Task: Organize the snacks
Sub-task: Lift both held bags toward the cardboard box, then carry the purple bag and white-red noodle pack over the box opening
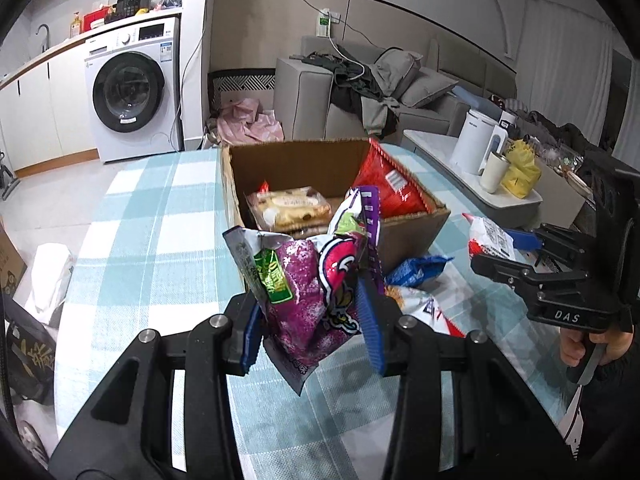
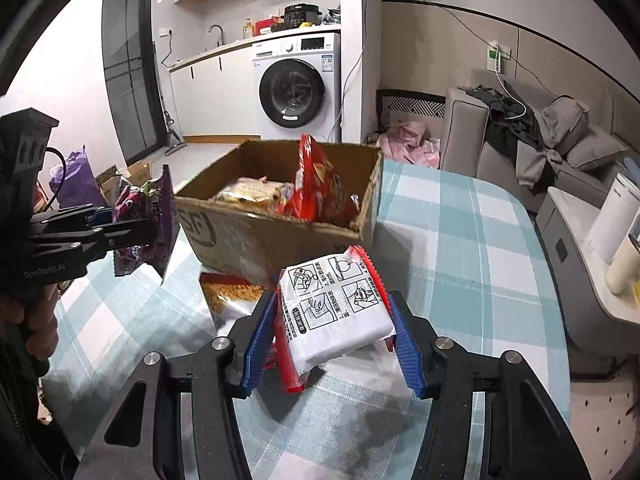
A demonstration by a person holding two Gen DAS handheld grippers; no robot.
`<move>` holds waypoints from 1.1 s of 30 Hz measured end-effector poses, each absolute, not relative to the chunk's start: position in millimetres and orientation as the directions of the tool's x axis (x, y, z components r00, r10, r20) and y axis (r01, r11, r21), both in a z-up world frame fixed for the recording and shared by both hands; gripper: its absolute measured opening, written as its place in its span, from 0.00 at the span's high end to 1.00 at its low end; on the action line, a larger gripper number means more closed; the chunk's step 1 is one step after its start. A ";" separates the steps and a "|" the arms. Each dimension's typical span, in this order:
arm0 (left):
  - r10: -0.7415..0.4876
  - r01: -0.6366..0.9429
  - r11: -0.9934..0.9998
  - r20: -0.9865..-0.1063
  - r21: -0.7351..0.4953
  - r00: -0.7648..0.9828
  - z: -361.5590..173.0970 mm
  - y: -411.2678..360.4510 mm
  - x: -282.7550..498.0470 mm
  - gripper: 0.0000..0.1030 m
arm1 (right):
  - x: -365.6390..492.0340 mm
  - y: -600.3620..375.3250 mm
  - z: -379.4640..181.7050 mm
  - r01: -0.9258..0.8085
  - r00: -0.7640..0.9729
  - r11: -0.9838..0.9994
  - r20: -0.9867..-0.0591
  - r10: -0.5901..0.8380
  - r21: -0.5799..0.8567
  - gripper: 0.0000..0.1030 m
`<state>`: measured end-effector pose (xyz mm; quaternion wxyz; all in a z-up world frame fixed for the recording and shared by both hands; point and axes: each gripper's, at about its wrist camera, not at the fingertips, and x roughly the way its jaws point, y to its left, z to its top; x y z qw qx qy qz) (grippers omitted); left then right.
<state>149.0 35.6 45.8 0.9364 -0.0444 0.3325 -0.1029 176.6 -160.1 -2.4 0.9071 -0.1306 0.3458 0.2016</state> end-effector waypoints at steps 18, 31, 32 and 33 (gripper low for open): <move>-0.216 0.165 0.976 -0.573 -0.140 0.791 83.1 42.5 158.3 0.63 | 187.0 -139.6 34.6 -0.480 0.707 0.869 -0.638 0.305 -0.117 0.46; -0.210 0.162 0.978 -0.570 -0.135 0.795 89.9 43.3 180.7 0.63 | 211.8 -132.7 43.7 -0.472 0.713 0.879 -0.618 0.332 -0.072 0.46; -0.211 0.162 0.977 -0.570 -0.135 0.794 89.6 43.4 184.6 0.63 | 213.2 -132.6 44.1 -0.470 0.714 0.880 -0.616 0.333 -0.069 0.46; -0.211 0.162 0.977 -0.572 -0.136 0.793 89.7 43.2 187.4 0.63 | 214.9 -132.6 44.3 -0.468 0.713 0.881 -0.616 0.335 -0.064 0.46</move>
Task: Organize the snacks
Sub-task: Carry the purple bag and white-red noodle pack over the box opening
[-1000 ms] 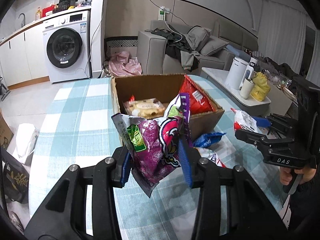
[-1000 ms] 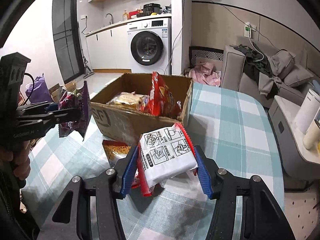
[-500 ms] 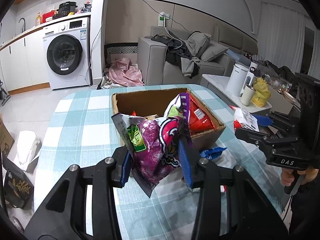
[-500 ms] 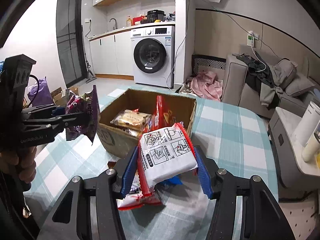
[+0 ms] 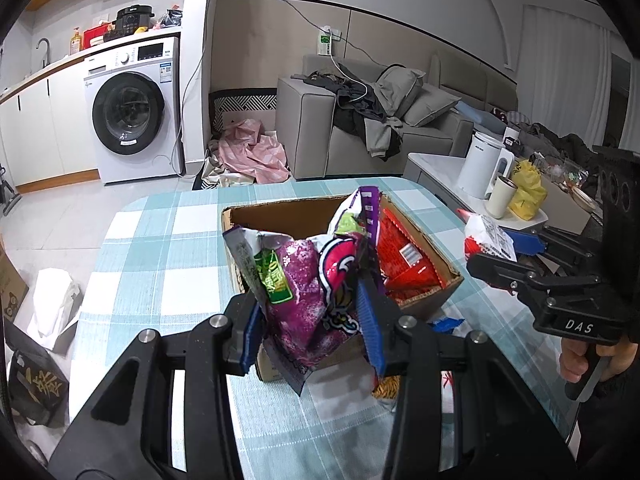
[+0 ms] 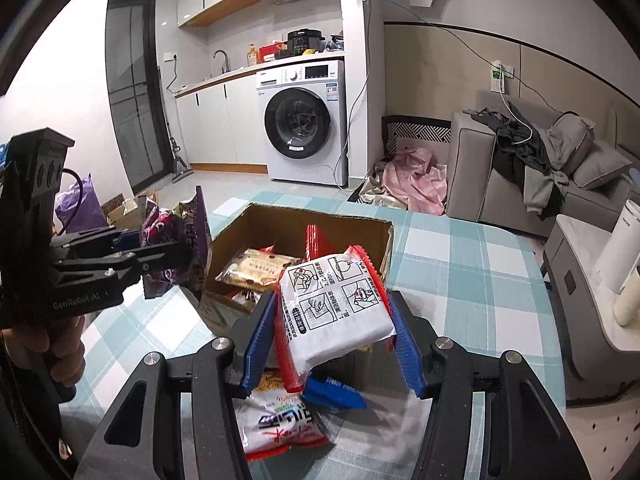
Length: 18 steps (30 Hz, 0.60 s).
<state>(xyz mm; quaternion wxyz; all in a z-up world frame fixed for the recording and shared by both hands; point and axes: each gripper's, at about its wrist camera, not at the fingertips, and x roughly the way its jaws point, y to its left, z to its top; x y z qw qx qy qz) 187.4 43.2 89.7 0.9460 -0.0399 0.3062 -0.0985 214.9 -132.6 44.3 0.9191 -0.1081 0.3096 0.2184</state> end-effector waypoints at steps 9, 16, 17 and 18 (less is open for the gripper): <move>-0.196 0.149 0.981 -0.584 -0.128 0.788 85.1 43.1 218.3 0.63 | 235.5 -126.8 43.2 -0.447 0.722 0.894 -0.607 0.333 -0.042 0.46; -0.183 0.145 0.983 -0.595 -0.112 0.782 78.6 42.7 244.8 0.63 | 255.8 -123.1 38.7 -0.424 0.729 0.904 -0.610 0.311 -0.047 0.46; -0.181 0.145 0.983 -0.597 -0.108 0.781 76.9 42.7 248.7 0.63 | 259.1 -123.2 38.1 -0.422 0.729 0.906 -0.611 0.309 -0.045 0.46; -0.180 0.145 0.984 -0.599 -0.106 0.780 75.6 42.3 251.1 0.63 | 262.6 -123.1 37.1 -0.415 0.730 0.909 -0.612 0.305 -0.043 0.46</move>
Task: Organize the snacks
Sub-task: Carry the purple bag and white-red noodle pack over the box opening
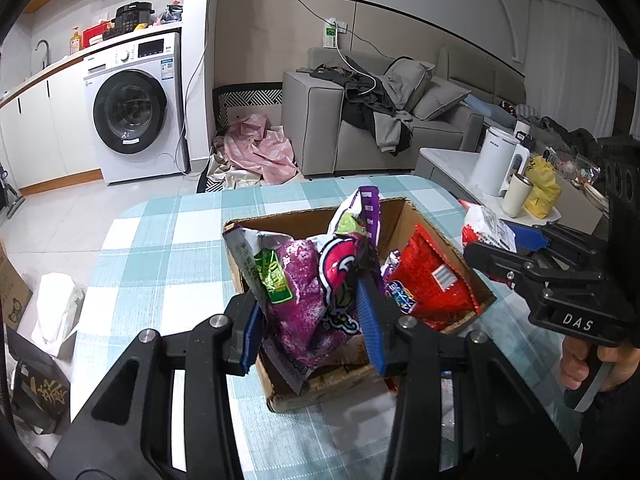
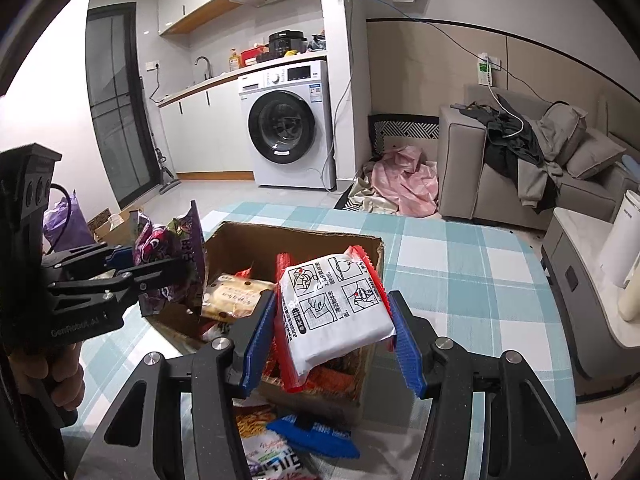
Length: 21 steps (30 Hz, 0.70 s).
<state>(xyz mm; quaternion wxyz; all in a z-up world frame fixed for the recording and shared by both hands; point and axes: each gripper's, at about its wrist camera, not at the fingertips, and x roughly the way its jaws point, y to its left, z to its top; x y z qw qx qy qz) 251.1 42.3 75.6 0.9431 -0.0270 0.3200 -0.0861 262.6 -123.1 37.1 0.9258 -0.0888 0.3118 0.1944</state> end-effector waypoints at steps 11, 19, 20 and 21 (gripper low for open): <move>-0.172 0.140 0.985 -0.621 -0.101 0.765 54.6 37.2 285.7 0.63 | 290.1 -113.2 23.1 -0.402 0.720 0.916 -0.622 0.306 -0.014 0.46; -0.169 0.141 0.985 -0.640 -0.096 0.749 38.5 32.4 305.9 0.62 | 304.3 -104.2 16.7 -0.419 0.706 0.908 -0.625 0.332 0.008 0.46; -0.169 0.141 0.985 -0.643 -0.094 0.747 35.8 32.0 309.5 0.62 | 306.7 -102.8 15.5 -0.419 0.706 0.908 -0.625 0.332 0.009 0.46; -0.167 0.140 0.986 -0.644 -0.093 0.747 34.1 31.6 312.1 0.62 | 308.5 -102.4 14.7 -0.419 0.705 0.908 -0.626 0.333 0.011 0.46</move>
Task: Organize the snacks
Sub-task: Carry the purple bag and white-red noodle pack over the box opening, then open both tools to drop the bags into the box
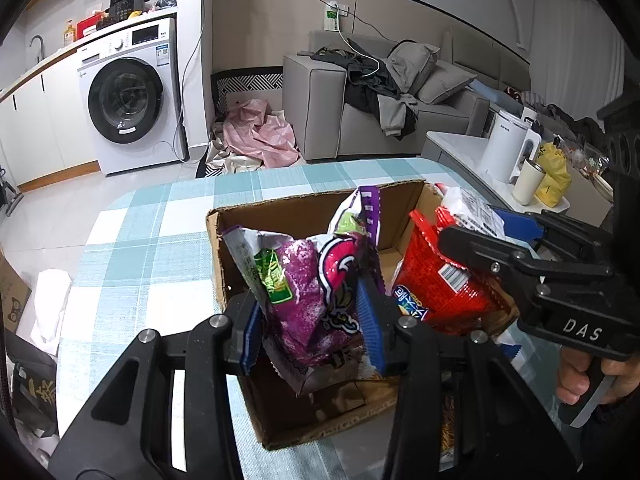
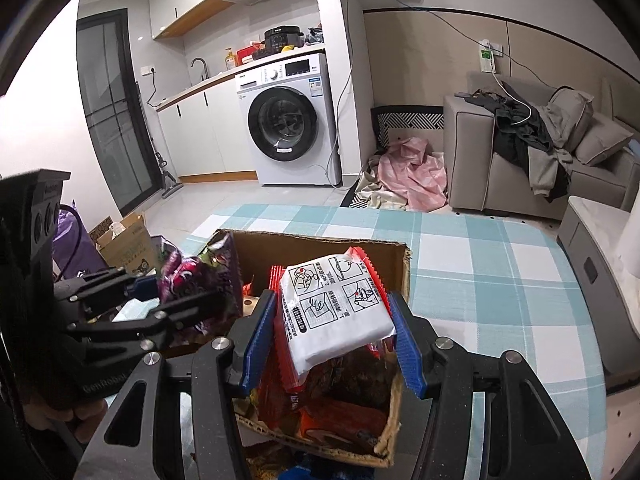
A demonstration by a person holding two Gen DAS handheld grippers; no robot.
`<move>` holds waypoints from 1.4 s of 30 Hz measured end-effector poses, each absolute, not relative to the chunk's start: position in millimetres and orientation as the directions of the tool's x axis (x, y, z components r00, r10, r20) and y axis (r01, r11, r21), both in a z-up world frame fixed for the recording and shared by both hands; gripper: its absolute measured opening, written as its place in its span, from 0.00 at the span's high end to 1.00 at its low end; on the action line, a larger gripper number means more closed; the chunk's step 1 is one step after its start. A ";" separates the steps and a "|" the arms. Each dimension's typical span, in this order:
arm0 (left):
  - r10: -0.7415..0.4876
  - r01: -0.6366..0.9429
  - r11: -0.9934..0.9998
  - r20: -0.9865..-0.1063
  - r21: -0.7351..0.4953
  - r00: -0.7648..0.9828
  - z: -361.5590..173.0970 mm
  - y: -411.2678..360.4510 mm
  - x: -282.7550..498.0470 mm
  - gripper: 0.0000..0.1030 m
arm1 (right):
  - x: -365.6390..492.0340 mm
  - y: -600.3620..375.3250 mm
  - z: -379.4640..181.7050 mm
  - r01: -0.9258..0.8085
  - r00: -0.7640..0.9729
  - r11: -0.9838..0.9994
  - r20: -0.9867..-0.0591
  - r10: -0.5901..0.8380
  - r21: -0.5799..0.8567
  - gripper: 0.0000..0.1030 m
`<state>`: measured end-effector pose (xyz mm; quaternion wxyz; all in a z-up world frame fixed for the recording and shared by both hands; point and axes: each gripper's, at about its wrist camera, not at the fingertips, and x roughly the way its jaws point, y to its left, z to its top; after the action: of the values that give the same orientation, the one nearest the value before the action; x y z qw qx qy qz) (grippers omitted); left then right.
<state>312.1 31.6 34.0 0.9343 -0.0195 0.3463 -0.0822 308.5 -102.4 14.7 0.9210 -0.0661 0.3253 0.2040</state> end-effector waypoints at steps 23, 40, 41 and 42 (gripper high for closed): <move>-0.162 0.140 0.986 -0.663 -0.087 0.731 11.4 30.2 339.4 0.62 | 318.6 -98.9 11.2 -0.395 0.718 0.919 -0.626 0.304 -0.007 0.29; -0.155 0.152 0.987 -0.637 -0.060 0.755 30.9 25.6 309.7 0.53 | 292.9 -120.8 27.3 -0.381 0.755 0.924 -0.591 0.284 -0.042 0.03; -0.158 0.155 0.986 -0.634 -0.060 0.757 33.1 25.5 306.6 0.51 | 290.0 -122.4 28.4 -0.377 0.759 0.925 -0.587 0.281 -0.046 0.02; -0.159 0.157 0.986 -0.630 -0.059 0.760 35.7 25.4 302.7 0.46 | 287.1 -124.4 29.4 -0.376 0.762 0.926 -0.583 0.280 -0.046 0.02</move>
<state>302.7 25.4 35.7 0.9381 -0.0015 0.3358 -0.0844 287.1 -124.4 29.4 0.9353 -0.0804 0.2967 0.1753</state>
